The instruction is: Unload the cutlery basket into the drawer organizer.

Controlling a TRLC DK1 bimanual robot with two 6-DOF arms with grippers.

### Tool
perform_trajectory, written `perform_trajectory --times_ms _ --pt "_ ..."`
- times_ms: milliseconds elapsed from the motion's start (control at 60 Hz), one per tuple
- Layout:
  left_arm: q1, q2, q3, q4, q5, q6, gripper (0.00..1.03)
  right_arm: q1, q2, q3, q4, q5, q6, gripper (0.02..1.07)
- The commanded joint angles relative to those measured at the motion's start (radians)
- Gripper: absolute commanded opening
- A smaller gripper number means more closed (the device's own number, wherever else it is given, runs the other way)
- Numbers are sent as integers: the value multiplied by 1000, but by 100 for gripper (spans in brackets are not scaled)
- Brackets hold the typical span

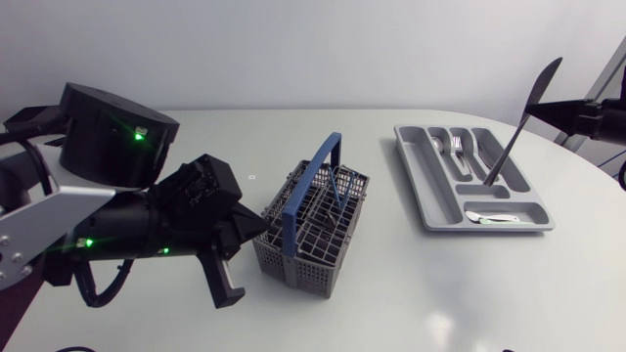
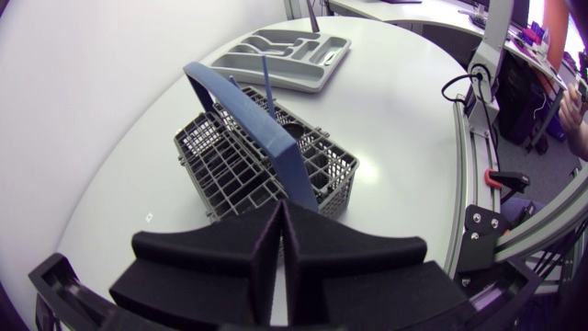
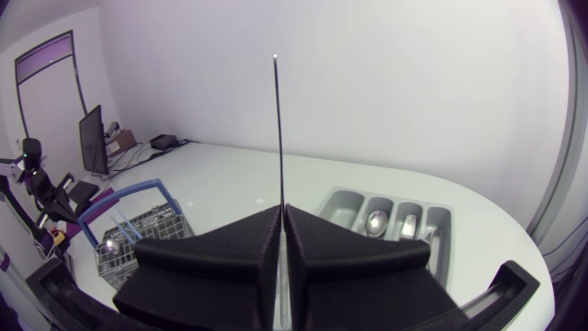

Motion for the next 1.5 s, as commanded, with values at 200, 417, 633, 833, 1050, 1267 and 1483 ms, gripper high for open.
perform_trajectory --times_ms 200,417,633,833,1050,1267,1483 --pt "-60 -46 9 -31 -2 -10 9 -67 193 237 -113 110 -89 8" --pt "-84 -54 -14 -30 -2 -8 9 -62 330 425 -207 225 -103 8" --pt "-87 -69 -52 -22 -2 -5 9 -32 438 550 -316 337 -146 8" --pt "-87 -66 -65 -7 -2 -2 9 1 520 636 -372 406 -146 8" --pt "-87 -67 -74 -7 -1 -4 9 13 607 740 -423 457 -135 8" --pt "-87 -60 -68 -7 -1 -4 9 5 633 761 -440 463 -140 8" --pt "-90 -52 -57 -11 -1 -7 9 33 708 815 -452 501 -131 8"
